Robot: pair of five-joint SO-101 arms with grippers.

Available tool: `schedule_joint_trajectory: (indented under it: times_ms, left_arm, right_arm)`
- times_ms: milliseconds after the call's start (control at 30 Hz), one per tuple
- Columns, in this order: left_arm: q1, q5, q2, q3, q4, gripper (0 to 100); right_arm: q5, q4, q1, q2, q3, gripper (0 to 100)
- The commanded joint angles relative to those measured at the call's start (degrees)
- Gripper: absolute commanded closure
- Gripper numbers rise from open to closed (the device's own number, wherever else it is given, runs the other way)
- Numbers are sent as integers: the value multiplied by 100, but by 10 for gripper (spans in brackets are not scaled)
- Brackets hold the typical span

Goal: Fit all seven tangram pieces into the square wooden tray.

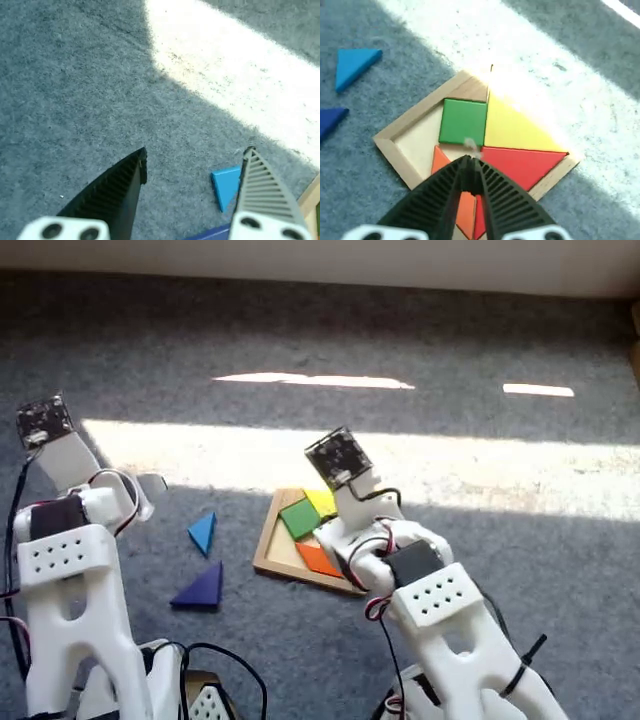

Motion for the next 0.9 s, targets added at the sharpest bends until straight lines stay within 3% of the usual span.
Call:
schedule_joint_trajectory:
  times_ms: [0, 300, 567, 867]
  left_arm:
    - [356, -967, -101, -1068, 923, 701]
    - [1587, -2259, 602, -796, 1231, 702]
    - [1771, -2312, 3371, -1771, 1231, 702]
    - [1736, -2312, 5596, -3240, 1292, 704]
  right_arm:
    - [-281, 40, 576, -233, -84, 989]
    - [-580, -725, 1569, -233, 101, 989]
    - [-651, -936, 1763, -233, 180, 989]
    - [-607, -936, 1763, -233, 180, 989]
